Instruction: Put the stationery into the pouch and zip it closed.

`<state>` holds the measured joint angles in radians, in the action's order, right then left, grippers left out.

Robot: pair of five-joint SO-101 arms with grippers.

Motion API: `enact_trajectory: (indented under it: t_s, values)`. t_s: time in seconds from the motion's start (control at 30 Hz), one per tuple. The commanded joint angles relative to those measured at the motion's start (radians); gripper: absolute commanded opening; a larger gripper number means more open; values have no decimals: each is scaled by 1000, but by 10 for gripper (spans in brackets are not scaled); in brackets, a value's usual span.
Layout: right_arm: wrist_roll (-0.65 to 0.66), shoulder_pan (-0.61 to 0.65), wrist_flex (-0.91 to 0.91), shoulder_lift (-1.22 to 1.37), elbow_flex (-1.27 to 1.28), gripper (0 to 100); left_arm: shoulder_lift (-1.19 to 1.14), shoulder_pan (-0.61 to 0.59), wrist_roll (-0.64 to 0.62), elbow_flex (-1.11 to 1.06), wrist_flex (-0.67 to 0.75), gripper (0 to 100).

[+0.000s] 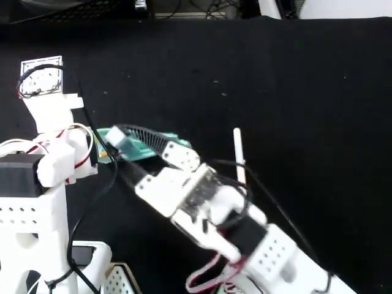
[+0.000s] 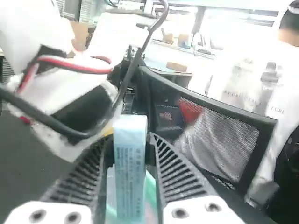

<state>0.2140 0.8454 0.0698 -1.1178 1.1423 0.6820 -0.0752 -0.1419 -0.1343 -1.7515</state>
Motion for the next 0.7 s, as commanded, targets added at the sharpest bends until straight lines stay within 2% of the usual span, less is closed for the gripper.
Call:
enact_trajectory:
  t_s: [0.0, 0.1, 0.27, 0.37, 0.47, 0.57, 0.67]
  values:
    - [9, -68, -52, 99, -7, 12, -6, -4, -6, -4, -6, 30]
    - [3, -77, 69, 143, -81, 36, -6, -4, -6, -4, -6, 30]
    - [-8, -72, 569, 143, -390, 226, -6, -12, -6, -7, -6, 30]
    - [-60, -72, 879, 143, -661, 243, -6, -7, -6, -5, -6, 30]
    - [-63, -74, 1115, 145, -926, 243, -6, -4, -6, -7, -6, 30]
    - [-63, -92, 1249, 150, -1115, 240, -6, -4, -6, -7, -6, 30]
    - [-68, -250, 1286, 150, -1136, 240, -6, -4, -6, -7, -6, 30]
